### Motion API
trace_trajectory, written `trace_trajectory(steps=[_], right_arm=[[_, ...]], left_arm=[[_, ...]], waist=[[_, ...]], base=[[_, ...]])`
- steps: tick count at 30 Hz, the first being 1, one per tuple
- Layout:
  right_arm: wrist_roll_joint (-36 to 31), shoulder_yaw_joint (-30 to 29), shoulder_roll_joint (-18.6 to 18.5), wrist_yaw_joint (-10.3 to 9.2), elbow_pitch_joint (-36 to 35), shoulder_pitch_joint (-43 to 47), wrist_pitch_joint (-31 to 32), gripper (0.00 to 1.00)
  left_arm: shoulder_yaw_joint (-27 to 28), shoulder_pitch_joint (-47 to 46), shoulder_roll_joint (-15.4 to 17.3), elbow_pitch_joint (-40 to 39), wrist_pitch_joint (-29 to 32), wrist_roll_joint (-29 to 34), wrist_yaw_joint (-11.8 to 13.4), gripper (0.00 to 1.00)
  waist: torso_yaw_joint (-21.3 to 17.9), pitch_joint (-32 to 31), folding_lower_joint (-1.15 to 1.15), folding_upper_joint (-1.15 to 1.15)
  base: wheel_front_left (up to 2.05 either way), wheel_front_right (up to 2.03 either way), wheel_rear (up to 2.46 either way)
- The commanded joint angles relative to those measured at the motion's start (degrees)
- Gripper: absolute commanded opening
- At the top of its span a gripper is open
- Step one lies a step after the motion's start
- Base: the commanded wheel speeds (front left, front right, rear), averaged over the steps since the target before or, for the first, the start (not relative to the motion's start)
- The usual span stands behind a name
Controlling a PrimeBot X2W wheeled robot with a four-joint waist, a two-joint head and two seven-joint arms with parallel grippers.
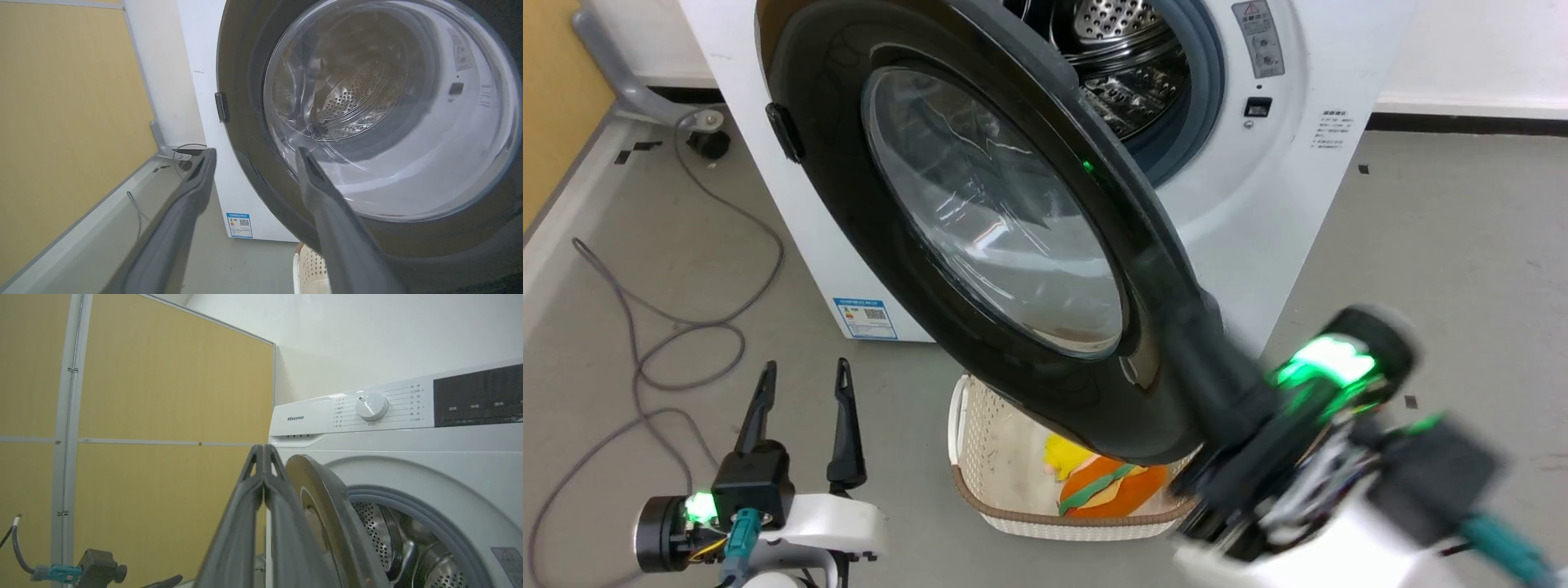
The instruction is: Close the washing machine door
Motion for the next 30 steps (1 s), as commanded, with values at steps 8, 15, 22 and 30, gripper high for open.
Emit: trace_trajectory(steps=[8,15,22,30], right_arm=[[-3.13,11.67,-5.15,0.05,10.76,2.81,-0.25,0.0],[-4.76,7.42,-5.83,0.05,18.44,4.06,-0.25,0.0],[-5.94,-0.49,-5.3,0.05,22.44,2.24,-0.25,0.0],[-6.58,-8.86,-4.62,0.05,25.05,-3.03,-0.25,0.0]], left_arm=[[1.19,-0.77,-0.99,-0.73,-0.3,0.62,-0.45,1.0],[1.61,-1.54,-1.57,-1.06,-0.3,0.86,-0.47,1.0],[1.59,-2.64,-2.0,-1.62,-0.3,1.27,-0.46,1.0],[1.58,-4.39,-2.38,-2.69,-0.3,1.35,-0.47,1.0]], waist=[[0.16,1.73,0.0,0.0],[-0.01,3.44,0.0,0.0],[0.16,5.74,0.0,0.0],[0.3,9.99,0.0,0.0]], base=[[0.0,0.0,0.0],[0.0,0.0,0.0],[0.0,0.0,0.0],[0.0,0.0,0.0]])
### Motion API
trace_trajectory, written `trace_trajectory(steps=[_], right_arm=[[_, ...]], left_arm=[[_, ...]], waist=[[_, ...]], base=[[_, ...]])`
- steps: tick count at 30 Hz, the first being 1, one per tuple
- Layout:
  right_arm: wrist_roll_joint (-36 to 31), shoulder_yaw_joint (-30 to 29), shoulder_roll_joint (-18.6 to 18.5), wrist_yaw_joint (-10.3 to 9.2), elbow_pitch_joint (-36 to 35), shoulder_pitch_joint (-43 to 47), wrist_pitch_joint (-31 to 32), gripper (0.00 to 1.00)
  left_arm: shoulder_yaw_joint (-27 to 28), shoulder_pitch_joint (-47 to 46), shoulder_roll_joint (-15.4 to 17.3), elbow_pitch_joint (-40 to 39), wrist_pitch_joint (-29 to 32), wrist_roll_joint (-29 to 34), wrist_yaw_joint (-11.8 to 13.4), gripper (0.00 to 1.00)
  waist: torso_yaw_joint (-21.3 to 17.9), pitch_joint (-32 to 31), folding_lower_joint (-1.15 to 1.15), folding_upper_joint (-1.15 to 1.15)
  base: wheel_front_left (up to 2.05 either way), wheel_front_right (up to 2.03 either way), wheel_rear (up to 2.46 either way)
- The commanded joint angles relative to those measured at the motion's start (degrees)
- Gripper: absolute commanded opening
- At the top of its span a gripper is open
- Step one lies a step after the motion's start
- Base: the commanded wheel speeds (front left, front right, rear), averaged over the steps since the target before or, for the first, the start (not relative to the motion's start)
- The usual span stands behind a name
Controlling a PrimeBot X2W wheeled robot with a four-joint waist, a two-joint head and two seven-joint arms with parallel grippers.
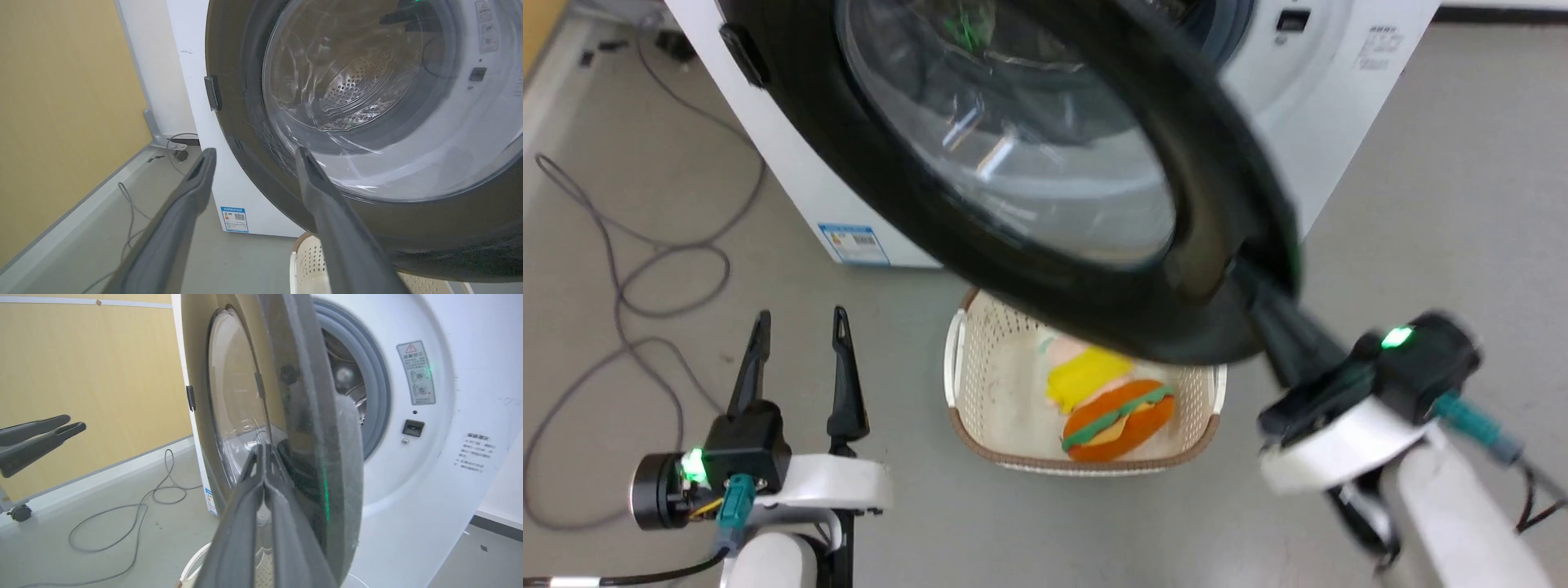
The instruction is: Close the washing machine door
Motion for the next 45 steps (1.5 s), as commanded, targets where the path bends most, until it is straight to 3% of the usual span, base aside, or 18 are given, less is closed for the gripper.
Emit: trace_trajectory(steps=[1,14,25,36,45], right_arm=[[-0.39,-1.6,-0.06,-0.11,0.85,-2.55,-0.25,0.0],[-2.83,-9.51,-1.65,-0.11,8.26,-19.35,-0.25,0.0],[-4.91,-14.5,-2.05,-0.11,19.14,-30.74,-0.25,0.0],[-8.34,-19.37,-1.23,-0.11,26.54,-36.5,-0.25,0.0],[-9.48,-20.43,-0.36,-0.11,24.77,-33.42,-0.25,0.0]], left_arm=[[-0.02,-1.21,-0.34,-0.41,-0.3,0.34,-0.1,1.0],[-1.32,-6.8,-0.85,-1.65,-0.3,-0.12,0.08,1.0],[-1.82,-9.17,-1.01,-1.93,-0.3,-0.66,0.47,1.0],[-1.98,-10.08,-1.05,-1.79,-0.3,-1.1,0.65,1.0],[-1.78,-8.94,-1.05,-0.6,-0.3,-1.49,1.0,1.0]], waist=[[0.03,1.94,0.0,0.0],[1.19,11.31,0.0,0.0],[2.08,15.02,0.0,0.0],[2.61,15.97,0.0,0.0],[1.91,12.85,0.0,0.0]], base=[[0.0,0.0,0.0],[0.0,0.0,0.0],[0.0,0.0,0.0],[0.0,0.0,0.0],[0.0,0.0,0.0]])
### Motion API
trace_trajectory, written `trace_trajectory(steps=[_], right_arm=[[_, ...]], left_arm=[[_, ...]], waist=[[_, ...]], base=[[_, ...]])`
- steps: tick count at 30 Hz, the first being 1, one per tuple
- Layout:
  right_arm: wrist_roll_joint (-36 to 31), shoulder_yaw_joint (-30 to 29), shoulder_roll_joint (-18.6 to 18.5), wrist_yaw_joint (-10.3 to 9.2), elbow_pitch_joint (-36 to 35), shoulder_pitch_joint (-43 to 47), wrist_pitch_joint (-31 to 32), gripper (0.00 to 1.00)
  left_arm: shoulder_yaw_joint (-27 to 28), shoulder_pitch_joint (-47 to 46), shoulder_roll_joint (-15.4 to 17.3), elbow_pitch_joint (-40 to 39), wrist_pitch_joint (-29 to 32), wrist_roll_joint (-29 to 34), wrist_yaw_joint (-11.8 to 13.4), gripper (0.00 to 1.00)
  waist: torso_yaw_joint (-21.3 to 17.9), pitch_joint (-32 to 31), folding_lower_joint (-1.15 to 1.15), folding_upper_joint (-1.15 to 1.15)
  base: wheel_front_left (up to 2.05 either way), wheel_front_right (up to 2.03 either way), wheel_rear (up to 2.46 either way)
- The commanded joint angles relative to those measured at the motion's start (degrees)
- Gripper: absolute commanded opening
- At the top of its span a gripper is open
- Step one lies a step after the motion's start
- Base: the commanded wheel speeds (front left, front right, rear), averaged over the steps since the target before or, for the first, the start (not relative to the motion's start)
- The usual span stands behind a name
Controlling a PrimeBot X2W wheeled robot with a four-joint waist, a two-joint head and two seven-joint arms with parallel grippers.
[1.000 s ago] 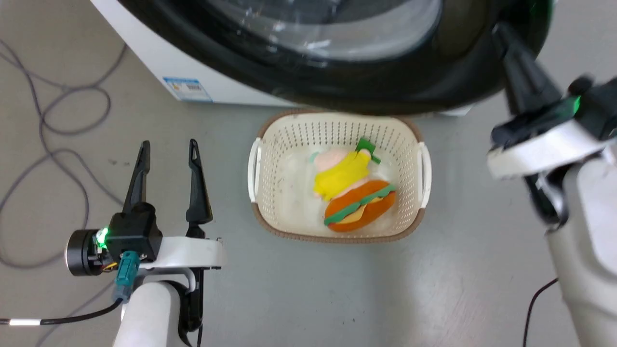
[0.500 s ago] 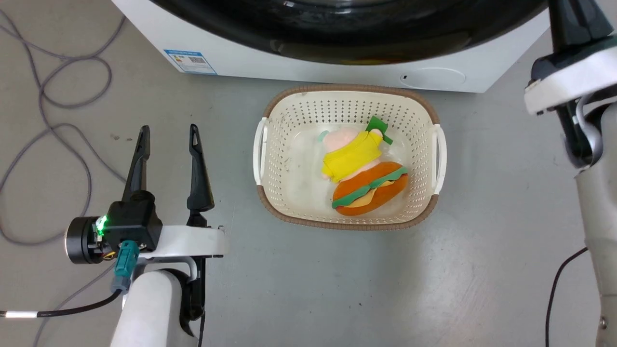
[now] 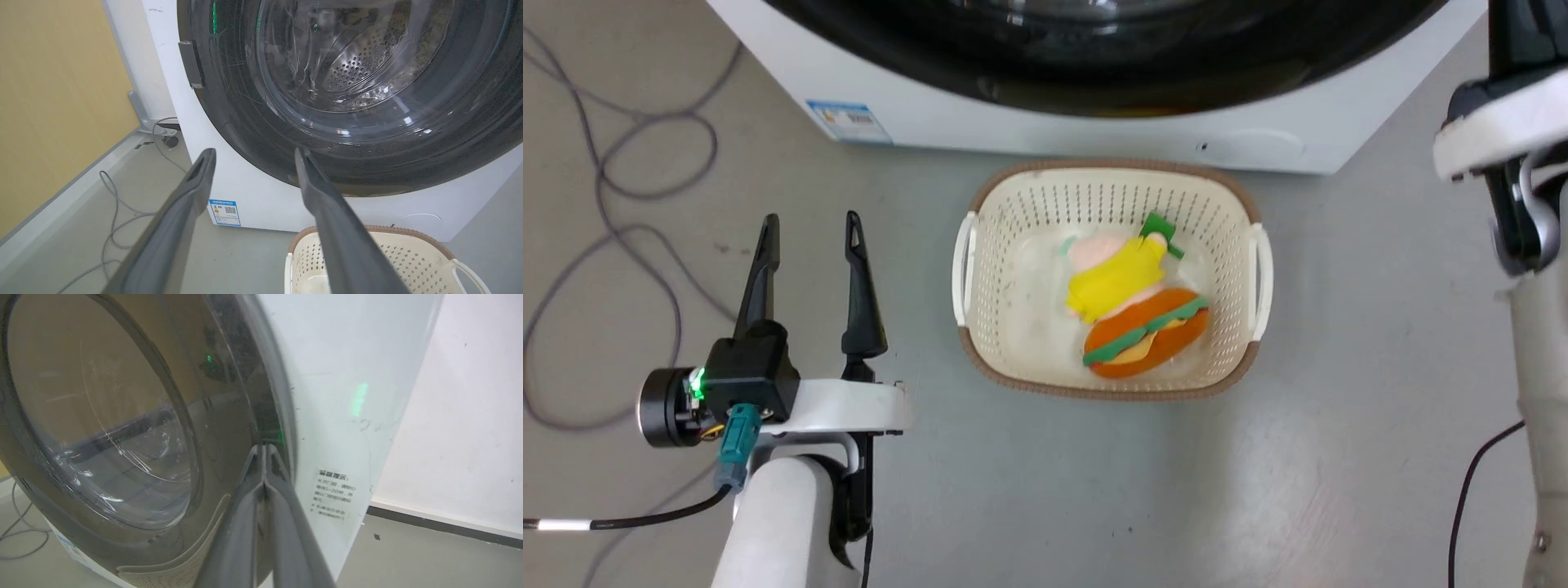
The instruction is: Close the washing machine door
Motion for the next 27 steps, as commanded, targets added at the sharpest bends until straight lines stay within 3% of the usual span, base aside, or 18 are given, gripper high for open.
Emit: trace_trajectory(steps=[1,12,14,15,27], right_arm=[[0.17,-0.37,0.28,-0.05,-1.78,1.8,-0.26,0.0],[-0.75,-4.64,3.46,-0.05,-16.92,18.91,-0.26,0.0],[-0.93,-4.9,4.2,-0.05,-18.4,22.03,-0.26,0.38],[-1.21,-4.88,4.52,-0.05,-18.96,23.45,-0.26,1.0],[-3.17,-3.5,8.3,-0.05,-23.77,39.41,-0.26,1.0]], left_arm=[[0.3,0.72,0.02,0.24,-0.32,-0.35,0.35,1.0],[2.12,5.38,0.02,1.64,-0.32,1.14,-0.24,1.0],[2.32,6.38,0.03,1.85,-0.32,1.44,-0.38,1.0],[2.39,6.87,0.06,1.98,-0.32,1.61,-0.46,1.0],[3.02,13.61,0.15,2.72,-0.32,2.41,-0.51,1.0]], waist=[[-0.54,-1.66,0.0,0.0],[-3.92,-11.3,0.0,0.0],[-4.52,-12.99,0.0,0.0],[-4.78,-13.79,0.0,0.0],[-6.55,-22.28,0.0,0.0]], base=[[0.0,0.0,0.0],[0.0,0.0,0.0],[0.0,0.0,0.0],[0.0,0.0,0.0],[0.0,0.0,0.0]])
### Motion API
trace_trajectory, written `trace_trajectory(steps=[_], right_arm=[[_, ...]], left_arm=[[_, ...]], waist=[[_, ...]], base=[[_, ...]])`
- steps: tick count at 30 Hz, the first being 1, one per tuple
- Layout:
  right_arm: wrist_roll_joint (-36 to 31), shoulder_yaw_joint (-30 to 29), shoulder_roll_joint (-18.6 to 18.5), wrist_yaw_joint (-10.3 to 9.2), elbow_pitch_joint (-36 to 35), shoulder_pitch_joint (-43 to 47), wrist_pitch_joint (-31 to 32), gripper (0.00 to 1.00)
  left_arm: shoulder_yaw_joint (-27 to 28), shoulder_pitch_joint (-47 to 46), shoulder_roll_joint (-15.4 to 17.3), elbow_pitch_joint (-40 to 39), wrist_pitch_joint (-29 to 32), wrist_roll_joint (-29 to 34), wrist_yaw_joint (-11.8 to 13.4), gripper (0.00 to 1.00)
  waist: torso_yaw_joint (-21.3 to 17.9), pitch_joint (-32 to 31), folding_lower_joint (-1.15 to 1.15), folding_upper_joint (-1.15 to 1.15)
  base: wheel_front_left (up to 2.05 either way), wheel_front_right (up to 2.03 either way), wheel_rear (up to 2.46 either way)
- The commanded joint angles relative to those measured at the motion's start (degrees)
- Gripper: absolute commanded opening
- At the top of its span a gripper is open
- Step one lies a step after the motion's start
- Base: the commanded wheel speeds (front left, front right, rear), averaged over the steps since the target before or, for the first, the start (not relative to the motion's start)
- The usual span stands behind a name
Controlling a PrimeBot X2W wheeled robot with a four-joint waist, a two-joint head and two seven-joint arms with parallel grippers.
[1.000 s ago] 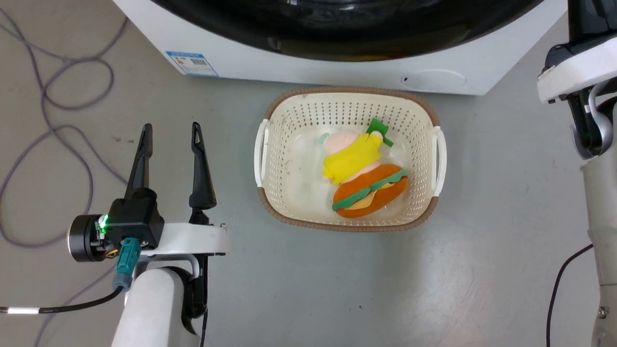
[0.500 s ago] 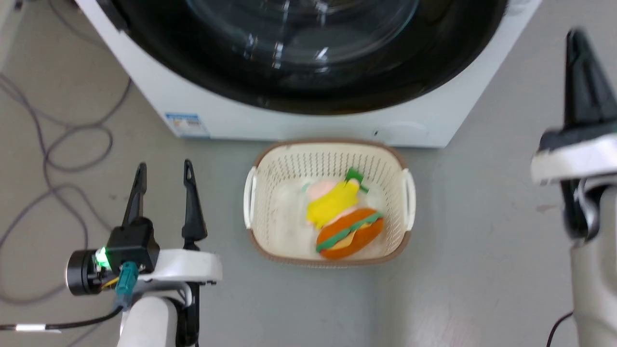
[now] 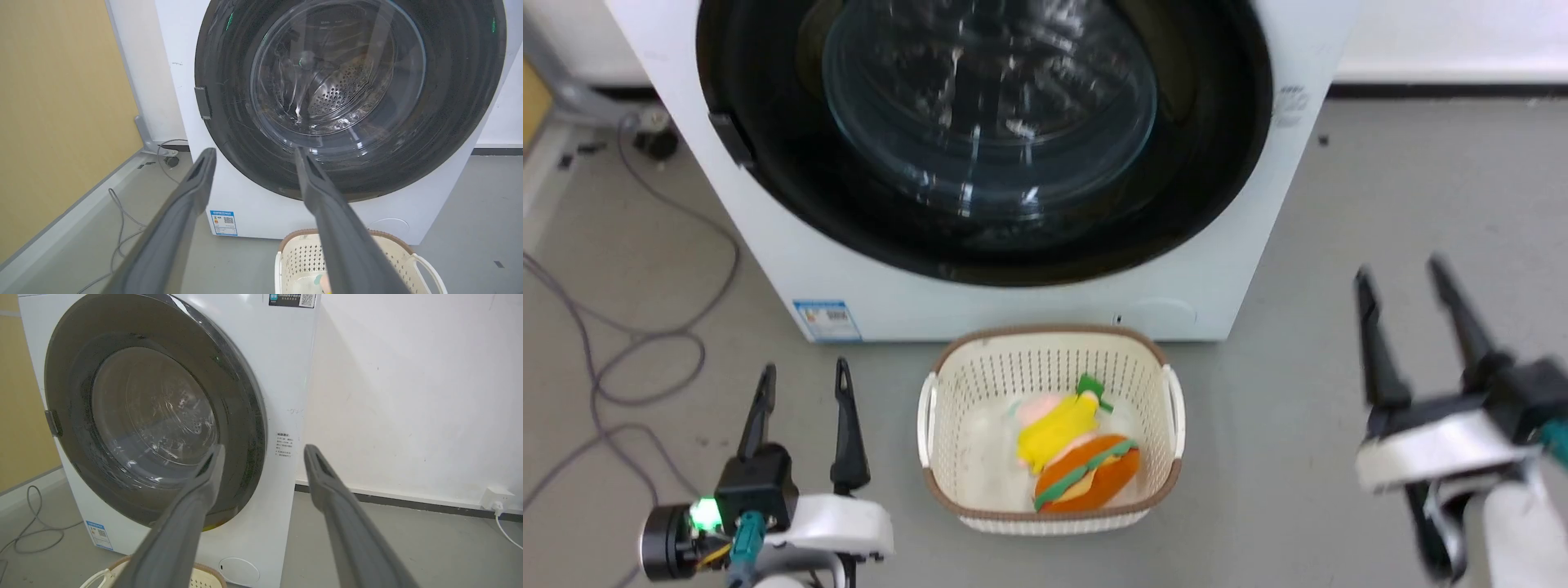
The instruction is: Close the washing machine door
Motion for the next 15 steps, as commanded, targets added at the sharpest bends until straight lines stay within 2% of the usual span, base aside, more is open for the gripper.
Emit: trace_trajectory(steps=[1,9,15], right_arm=[[-0.37,0.31,0.46,-0.05,-0.39,2.47,-0.25,1.0],[2.08,1.53,0.79,-0.05,-1.45,11.91,-0.25,1.0],[4.02,1.26,0.81,-0.05,-3.24,14.9,-0.25,1.0]], left_arm=[[0.1,1.25,0.15,0.25,-0.32,0.38,-0.27,1.0],[-0.38,4.76,0.17,1.38,-0.32,0.6,-0.46,1.0],[-0.11,6.13,0.29,1.12,-0.32,0.54,-0.4,1.0]], waist=[[-0.41,-2.09,0.01,0.0],[-0.01,-6.06,0.01,0.0],[-0.14,-6.86,0.01,0.0]], base=[[0.0,0.0,0.0],[0.0,0.0,0.0],[0.0,0.0,0.0]])
